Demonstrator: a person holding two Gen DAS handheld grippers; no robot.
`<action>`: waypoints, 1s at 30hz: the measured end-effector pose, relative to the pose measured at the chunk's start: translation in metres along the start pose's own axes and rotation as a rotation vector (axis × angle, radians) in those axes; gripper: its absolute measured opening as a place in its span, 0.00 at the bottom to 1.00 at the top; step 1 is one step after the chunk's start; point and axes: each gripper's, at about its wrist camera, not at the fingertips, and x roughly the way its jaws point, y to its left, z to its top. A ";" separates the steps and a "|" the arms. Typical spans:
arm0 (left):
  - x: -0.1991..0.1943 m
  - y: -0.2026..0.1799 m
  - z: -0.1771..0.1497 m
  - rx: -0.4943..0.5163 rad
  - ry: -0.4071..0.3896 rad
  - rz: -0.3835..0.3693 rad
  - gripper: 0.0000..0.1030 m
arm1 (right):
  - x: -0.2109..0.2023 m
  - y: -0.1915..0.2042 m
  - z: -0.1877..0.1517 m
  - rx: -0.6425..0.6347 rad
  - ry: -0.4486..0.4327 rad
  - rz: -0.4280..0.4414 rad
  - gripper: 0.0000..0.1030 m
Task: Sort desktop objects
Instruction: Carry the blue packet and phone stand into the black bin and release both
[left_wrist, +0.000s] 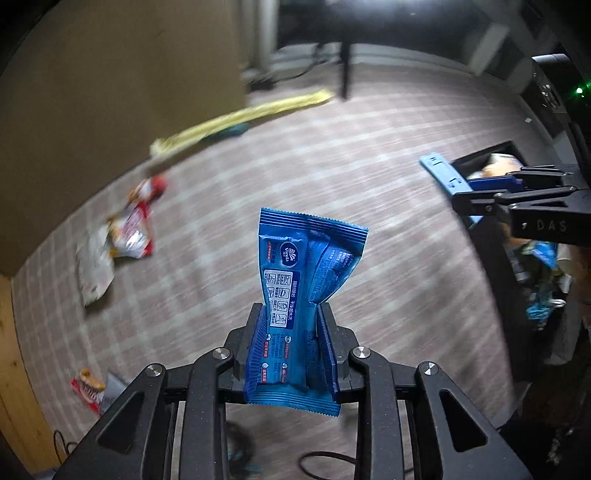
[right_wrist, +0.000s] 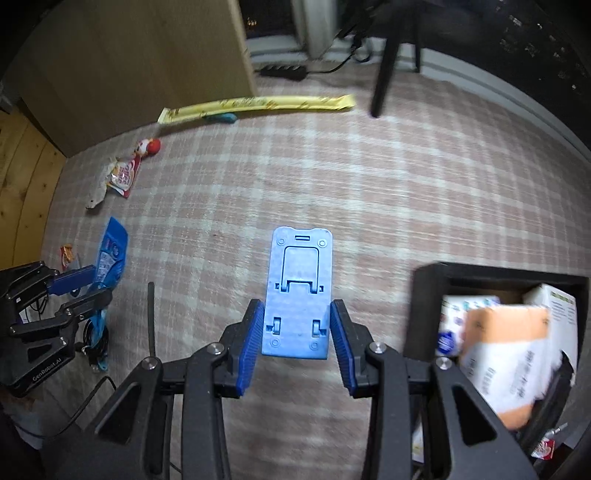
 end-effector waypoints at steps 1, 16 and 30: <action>0.009 -0.026 0.022 0.017 -0.008 -0.008 0.26 | -0.007 -0.007 -0.003 0.009 -0.009 -0.001 0.35; -0.015 -0.259 0.074 0.372 -0.065 -0.189 0.26 | -0.084 -0.163 -0.082 0.264 -0.104 -0.109 0.35; -0.008 -0.382 0.086 0.549 -0.032 -0.255 0.26 | -0.105 -0.257 -0.151 0.464 -0.106 -0.170 0.35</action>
